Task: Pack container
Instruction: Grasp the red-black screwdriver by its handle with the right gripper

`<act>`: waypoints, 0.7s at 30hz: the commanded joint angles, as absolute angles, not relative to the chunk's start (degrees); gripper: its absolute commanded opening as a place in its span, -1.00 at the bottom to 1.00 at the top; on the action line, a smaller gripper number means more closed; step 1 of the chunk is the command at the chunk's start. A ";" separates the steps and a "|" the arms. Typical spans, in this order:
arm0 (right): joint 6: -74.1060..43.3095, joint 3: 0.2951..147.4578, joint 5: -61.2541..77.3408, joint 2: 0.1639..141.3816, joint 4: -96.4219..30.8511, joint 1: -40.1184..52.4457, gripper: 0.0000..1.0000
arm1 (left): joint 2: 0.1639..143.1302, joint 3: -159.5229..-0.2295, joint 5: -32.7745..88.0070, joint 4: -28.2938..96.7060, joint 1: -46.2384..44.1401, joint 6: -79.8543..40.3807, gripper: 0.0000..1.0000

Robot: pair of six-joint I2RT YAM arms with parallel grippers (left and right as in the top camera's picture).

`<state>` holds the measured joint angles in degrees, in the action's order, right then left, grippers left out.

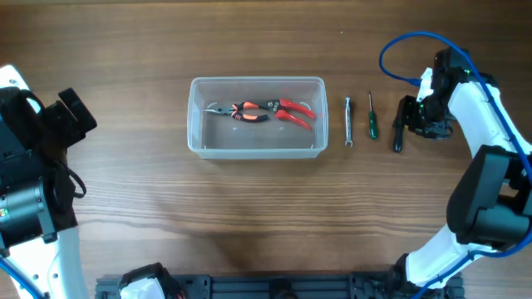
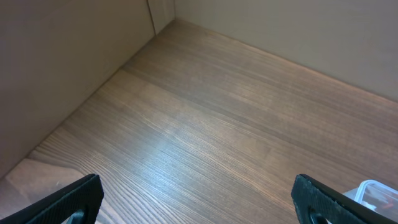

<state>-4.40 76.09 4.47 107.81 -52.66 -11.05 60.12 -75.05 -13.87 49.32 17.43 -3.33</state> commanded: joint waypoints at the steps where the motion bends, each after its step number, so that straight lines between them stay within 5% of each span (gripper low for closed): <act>1: -4.69 75.05 2.17 111.70 -52.77 -10.96 0.11 | 60.07 -75.11 -13.98 49.15 17.85 -3.90 0.99; 9: -6.28 70.52 3.70 114.76 -47.79 -10.96 -0.01 | 60.07 -75.11 -13.98 49.15 17.85 -3.90 1.00; 13: -7.60 68.97 3.68 114.76 -45.67 -10.96 -0.25 | 60.07 -75.11 -13.98 49.15 17.85 -3.90 0.99; 16: -7.55 68.97 3.68 114.76 -45.45 -10.96 -0.88 | 60.07 -75.11 -13.98 49.15 17.85 -3.90 1.00; 21: -7.53 71.24 3.97 111.92 -47.59 -10.96 -0.91 | 60.07 -75.11 -13.98 49.15 17.85 -3.90 1.00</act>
<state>-7.27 71.09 2.11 112.01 -45.93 -11.27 60.12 -75.05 -13.87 49.32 17.43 -3.33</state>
